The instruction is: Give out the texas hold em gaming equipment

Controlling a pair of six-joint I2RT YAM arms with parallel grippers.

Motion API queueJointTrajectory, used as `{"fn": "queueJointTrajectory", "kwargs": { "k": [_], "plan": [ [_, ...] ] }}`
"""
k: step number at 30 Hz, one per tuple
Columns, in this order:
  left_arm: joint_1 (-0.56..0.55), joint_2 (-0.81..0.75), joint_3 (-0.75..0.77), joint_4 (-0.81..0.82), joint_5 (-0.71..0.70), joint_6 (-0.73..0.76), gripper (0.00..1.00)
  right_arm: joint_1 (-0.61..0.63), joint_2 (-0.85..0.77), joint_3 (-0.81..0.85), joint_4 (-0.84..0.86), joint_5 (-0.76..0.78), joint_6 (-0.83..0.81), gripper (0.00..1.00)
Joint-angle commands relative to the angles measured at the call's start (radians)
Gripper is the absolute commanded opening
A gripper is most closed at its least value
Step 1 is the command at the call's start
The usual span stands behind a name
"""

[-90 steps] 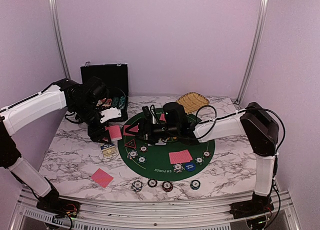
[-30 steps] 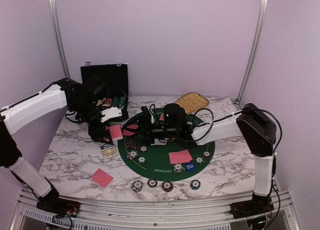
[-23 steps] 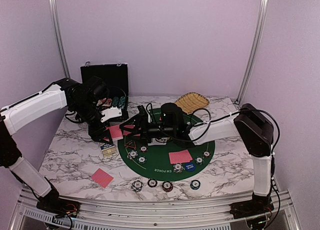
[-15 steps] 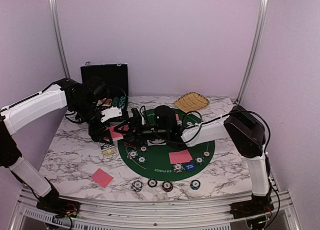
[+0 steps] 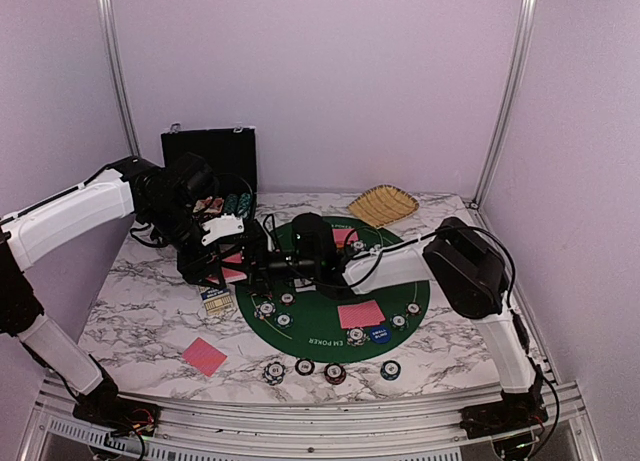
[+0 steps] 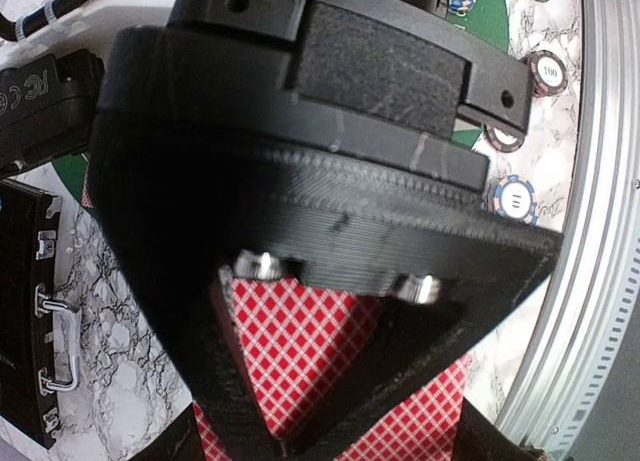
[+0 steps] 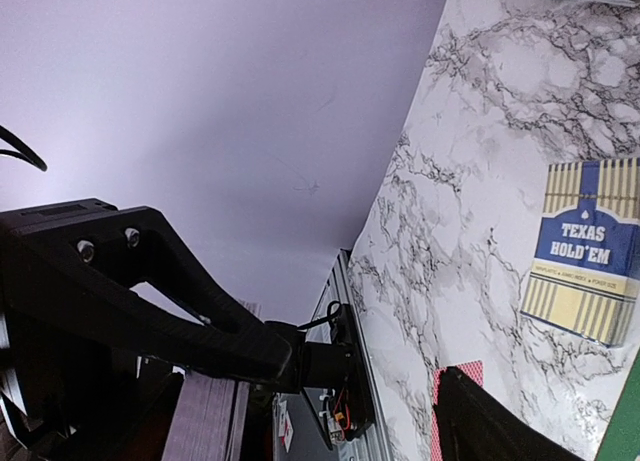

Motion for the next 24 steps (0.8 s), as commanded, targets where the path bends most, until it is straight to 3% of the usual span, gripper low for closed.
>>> {"fn": "queueJointTrajectory", "kwargs": {
  "k": [1,14,24],
  "plan": [
    [-0.001,-0.006,0.012,0.004,0.014,0.005,0.0,-0.009,-0.001,0.001,-0.025,-0.009,0.0,0.79],
    [-0.001,-0.004,0.024,0.003,0.011,0.002,0.0,-0.045,-0.126,-0.13,-0.06,-0.017,-0.071,0.55],
    [-0.001,-0.003,0.014,0.003,-0.006,0.008,0.0,-0.055,-0.196,-0.158,-0.09,-0.032,-0.105,0.48]
  ]
}}
